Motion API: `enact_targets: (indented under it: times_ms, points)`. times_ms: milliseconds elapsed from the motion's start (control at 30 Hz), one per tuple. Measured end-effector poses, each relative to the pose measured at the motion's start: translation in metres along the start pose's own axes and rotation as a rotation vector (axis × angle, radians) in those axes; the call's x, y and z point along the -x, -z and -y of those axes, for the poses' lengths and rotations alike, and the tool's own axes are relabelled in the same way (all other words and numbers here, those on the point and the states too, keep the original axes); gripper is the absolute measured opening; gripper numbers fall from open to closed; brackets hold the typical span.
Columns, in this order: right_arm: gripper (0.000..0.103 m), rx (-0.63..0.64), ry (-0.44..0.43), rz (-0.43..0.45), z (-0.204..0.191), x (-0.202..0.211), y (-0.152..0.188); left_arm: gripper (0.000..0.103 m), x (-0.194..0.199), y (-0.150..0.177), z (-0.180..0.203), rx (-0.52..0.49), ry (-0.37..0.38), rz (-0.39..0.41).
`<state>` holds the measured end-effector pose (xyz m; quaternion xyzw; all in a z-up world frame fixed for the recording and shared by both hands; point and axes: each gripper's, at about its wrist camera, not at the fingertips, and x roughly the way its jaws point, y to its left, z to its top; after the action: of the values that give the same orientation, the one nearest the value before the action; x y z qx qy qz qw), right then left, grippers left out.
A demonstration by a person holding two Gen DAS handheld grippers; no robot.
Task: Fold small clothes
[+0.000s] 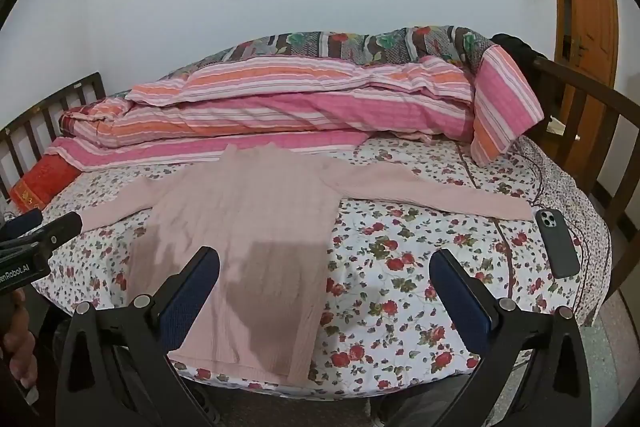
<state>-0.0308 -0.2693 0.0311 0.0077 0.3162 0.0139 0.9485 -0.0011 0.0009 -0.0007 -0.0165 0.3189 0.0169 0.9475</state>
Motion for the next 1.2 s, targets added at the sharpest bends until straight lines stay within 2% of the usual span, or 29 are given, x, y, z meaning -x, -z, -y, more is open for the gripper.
enact_targets:
  times_ms: [1200]
  points:
    - [0.103,0.003,-0.007,0.004,-0.0077,0.0023,0.0022,0.102,0.005,-0.0027,-0.0019,-0.003,-0.002,0.009]
